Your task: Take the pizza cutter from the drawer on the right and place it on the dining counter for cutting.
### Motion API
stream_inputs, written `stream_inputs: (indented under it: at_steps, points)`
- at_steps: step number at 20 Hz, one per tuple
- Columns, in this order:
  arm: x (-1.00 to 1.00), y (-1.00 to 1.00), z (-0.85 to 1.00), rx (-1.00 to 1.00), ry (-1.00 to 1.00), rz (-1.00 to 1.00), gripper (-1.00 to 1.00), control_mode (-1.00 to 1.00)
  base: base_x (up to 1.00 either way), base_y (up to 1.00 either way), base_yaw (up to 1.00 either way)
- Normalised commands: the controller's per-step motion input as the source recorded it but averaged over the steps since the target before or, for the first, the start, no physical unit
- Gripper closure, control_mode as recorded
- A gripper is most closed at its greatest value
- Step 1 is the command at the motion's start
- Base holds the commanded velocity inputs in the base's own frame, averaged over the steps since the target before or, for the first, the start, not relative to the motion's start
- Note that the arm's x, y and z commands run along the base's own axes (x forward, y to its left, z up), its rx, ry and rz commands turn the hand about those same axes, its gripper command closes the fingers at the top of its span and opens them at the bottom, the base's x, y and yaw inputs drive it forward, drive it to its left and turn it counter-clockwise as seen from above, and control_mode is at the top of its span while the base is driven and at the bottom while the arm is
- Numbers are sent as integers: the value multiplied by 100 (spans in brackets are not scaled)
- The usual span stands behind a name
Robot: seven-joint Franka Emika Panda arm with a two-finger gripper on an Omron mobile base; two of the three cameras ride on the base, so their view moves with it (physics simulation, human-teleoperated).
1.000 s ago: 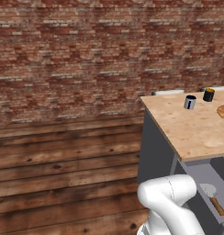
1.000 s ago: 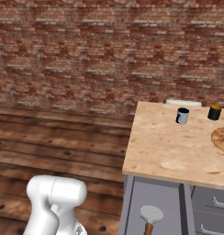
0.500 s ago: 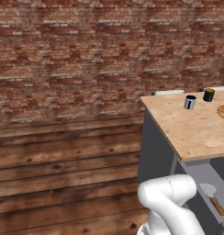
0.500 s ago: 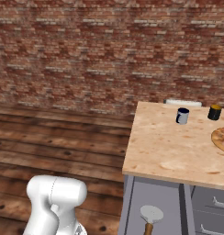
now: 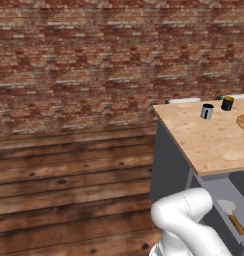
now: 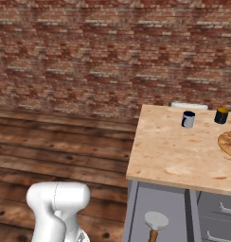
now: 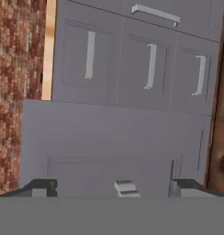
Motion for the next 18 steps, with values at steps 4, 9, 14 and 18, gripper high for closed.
stream_inputs:
  at_steps: [4, 9, 14, 18]
  points:
    - [-51, -1, 99, 0, 8, -1, -100, -100, 0, 0, 0]
    - [-14, 4, 100, -1, 5, 0, -100, -100, 0, 0, 0]
    - [0, 9, 100, 0, 8, -2, -100, -100, 0, 0, 0]
    - [10, 32, 100, 0, 12, -1, -100, -100, 0, 0, 0]
